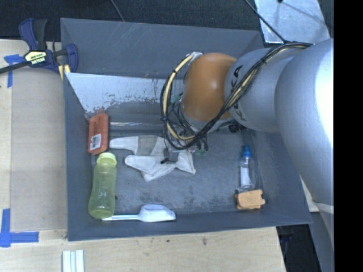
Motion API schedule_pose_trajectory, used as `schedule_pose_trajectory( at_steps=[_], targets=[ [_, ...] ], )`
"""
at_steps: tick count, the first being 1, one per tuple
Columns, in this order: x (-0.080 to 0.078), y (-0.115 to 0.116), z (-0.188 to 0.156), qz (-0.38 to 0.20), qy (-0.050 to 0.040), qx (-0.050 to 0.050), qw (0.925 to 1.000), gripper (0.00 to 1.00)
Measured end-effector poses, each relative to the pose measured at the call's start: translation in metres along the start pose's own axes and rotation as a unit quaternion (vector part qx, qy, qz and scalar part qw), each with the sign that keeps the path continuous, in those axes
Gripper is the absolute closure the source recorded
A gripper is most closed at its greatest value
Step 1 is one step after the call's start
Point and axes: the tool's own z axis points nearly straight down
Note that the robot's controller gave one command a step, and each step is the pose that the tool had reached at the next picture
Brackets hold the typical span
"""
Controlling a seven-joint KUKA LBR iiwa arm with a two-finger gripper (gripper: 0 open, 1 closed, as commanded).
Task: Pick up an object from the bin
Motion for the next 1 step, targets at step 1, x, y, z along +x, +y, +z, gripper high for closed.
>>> schedule_pose_trajectory(
  at_steps=[1],
  targets=[
    [0.0107, -0.0038, -0.2011, 0.031, 0.0022, 0.0, 0.9995, 1.0]
  ],
)
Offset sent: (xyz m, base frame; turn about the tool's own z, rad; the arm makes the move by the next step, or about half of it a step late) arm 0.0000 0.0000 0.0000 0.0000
